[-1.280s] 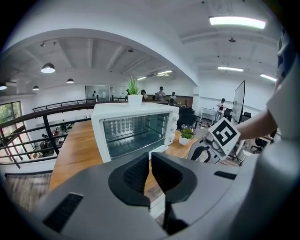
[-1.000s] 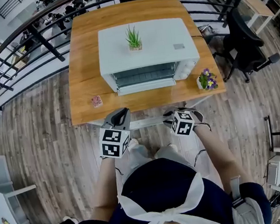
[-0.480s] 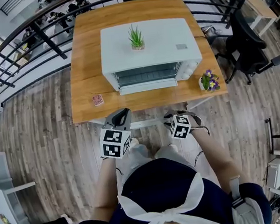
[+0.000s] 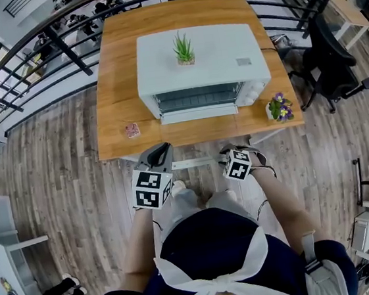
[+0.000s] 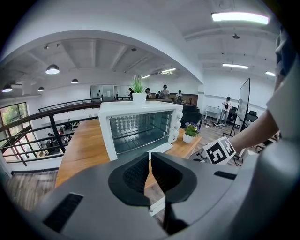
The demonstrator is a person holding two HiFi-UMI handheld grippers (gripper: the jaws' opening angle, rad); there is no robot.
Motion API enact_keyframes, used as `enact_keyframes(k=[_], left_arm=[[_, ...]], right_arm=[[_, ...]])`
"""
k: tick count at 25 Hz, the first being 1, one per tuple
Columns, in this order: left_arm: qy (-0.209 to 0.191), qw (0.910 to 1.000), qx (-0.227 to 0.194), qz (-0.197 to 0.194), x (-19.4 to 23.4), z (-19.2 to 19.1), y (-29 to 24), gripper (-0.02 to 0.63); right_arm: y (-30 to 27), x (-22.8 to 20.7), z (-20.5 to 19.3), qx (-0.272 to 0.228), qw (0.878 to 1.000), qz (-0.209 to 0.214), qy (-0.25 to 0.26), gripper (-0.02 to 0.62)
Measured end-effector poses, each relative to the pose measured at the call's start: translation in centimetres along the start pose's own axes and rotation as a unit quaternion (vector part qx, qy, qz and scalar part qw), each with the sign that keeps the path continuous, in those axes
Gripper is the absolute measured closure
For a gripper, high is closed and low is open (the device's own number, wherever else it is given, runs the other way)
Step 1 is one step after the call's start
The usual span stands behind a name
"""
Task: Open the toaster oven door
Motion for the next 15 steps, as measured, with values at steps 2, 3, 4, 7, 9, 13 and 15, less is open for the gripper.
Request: enact_keyframes(k=[2, 3, 4, 7, 9, 13, 15], left_arm=[[0.001, 1.0000, 0.001, 0.002, 0.2, 0.0, 0.1, 0.574], [0.002, 1.0000, 0.002, 0.004, 0.3, 0.0, 0.1, 0.574], [0.002, 1.0000, 0.002, 0.004, 0.4, 0.0, 0.1, 0.574], [0.003, 1.0000, 0.003, 0.005, 0.3, -0.2, 0.1, 0.574], [0.004, 1.0000, 0.003, 0.006, 0.3, -0.3, 0.1, 0.574], [0.005, 0.9999, 0.005, 0.009, 0.4, -0.5, 0.3, 0.574], [0.006, 0.9999, 0.006, 0.011, 0.5, -0.6, 0.5, 0.574]], right_arm=[[-0.3, -0.2, -0.3, 0.005, 1.000, 0.000, -0.003, 0.443], [-0.4, -0.3, -0.4, 0.007, 1.000, 0.000, -0.005, 0.443], [-0.5, -0.4, -0.5, 0.009, 1.000, 0.000, -0.007, 0.445], [-1.0, -0.7, -1.4, 0.019, 1.000, -0.002, -0.013, 0.449], [-1.3, -0.8, -1.9, 0.026, 1.000, 0.000, -0.018, 0.449], [-1.6, -0.7, -2.5, 0.034, 0.999, 0.005, -0.025, 0.442], [-1.7, -0.7, -2.7, 0.037, 0.999, 0.005, -0.027, 0.440]])
Point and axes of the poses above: the fingertips, and each gripper's own axes: y backward along the fingers, x to its left, z out of its top, the point moved 1 cm from there along y, backward along the fingers, and after that the axes turned 1 degree about z, right-handed, at the moved point
